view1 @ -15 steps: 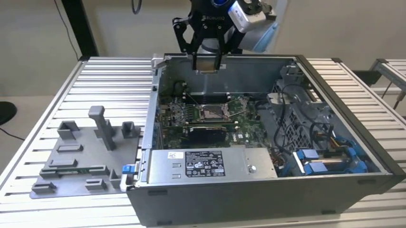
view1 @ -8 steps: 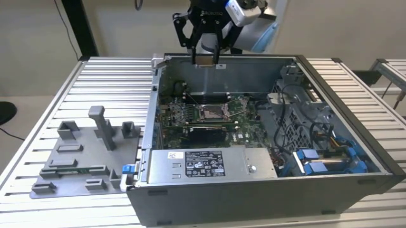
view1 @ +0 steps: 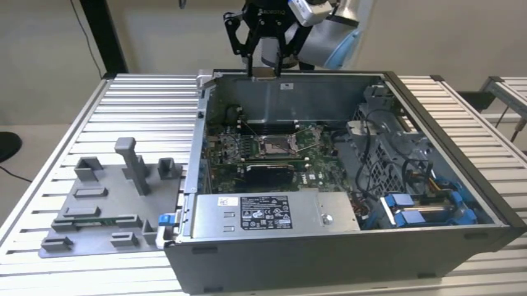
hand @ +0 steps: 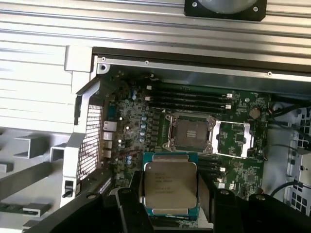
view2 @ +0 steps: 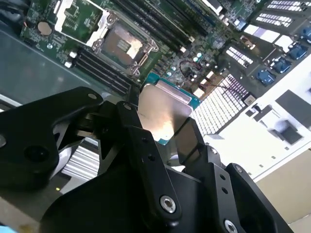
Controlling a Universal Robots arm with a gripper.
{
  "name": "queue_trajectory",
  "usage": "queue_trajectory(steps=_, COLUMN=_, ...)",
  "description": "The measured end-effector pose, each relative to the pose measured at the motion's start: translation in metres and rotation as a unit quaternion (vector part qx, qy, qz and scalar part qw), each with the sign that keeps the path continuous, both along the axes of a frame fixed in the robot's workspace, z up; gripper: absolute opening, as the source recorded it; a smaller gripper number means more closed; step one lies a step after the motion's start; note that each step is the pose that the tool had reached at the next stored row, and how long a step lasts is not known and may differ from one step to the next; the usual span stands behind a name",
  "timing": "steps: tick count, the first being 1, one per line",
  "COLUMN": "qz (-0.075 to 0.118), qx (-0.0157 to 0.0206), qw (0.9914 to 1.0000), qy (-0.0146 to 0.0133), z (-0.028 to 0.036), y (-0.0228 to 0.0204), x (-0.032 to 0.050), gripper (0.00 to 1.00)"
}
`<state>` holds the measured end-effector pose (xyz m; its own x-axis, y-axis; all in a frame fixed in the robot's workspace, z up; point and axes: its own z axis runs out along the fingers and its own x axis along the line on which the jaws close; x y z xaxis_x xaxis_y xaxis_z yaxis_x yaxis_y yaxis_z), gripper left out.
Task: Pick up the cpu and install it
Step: 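Place the cpu into insertion slot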
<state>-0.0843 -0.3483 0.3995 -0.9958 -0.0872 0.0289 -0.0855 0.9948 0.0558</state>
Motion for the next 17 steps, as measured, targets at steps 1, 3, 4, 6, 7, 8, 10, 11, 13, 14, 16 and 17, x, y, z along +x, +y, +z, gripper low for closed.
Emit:
queue_trajectory(steps=1, qz=0.001, qx=-0.0011, qw=1.00000, qy=-0.0004, z=-0.0001, y=0.0010, x=-0.0006, gripper=0.00)
queue_trajectory(steps=3, qz=0.004, qx=-0.0035, qw=0.99999, qy=-0.0008, z=-0.0004, y=0.0028, x=-0.0017, gripper=0.00)
queue_trajectory(steps=4, qz=0.006, qx=-0.0047, qw=0.99997, qy=-0.0011, z=-0.0006, y=0.0037, x=-0.0023, gripper=0.00)
queue_trajectory(steps=6, qz=0.008, qx=-0.0077, qw=0.99994, qy=-0.0020, z=-0.0010, y=0.0070, x=-0.0033, gripper=0.00)
queue_trajectory(steps=7, qz=0.008, qx=-0.0092, qw=0.99993, qy=-0.0023, z=-0.0011, y=0.0087, x=-0.0035, gripper=0.00)
queue_trajectory(steps=8, qz=0.008, qx=-0.0107, qw=0.99991, qy=-0.0025, z=-0.0013, y=0.0102, x=-0.0036, gripper=0.00)
queue_trajectory(steps=10, qz=0.008, qx=-0.0141, qw=0.99987, qy=-0.0032, z=-0.0017, y=0.0130, x=-0.0036, gripper=0.00)
queue_trajectory(steps=11, qz=0.008, qx=-0.0155, qw=0.99984, qy=-0.0035, z=-0.0018, y=0.0141, x=-0.0036, gripper=0.00)
queue_trajectory(steps=13, qz=0.008, qx=-0.0177, qw=0.99981, qy=-0.0039, z=-0.0021, y=0.0164, x=-0.0036, gripper=0.00)
queue_trajectory(steps=14, qz=0.008, qx=-0.0180, qw=0.99980, qy=-0.0040, z=-0.0022, y=0.0170, x=-0.0036, gripper=0.00)
queue_trajectory(steps=16, qz=0.008, qx=-0.0181, qw=0.99980, qy=-0.0040, z=-0.0021, y=0.0175, x=-0.0036, gripper=0.00)
queue_trajectory(steps=17, qz=0.008, qx=-0.0181, qw=0.99980, qy=-0.0041, z=-0.0022, y=0.0176, x=-0.0036, gripper=0.00)
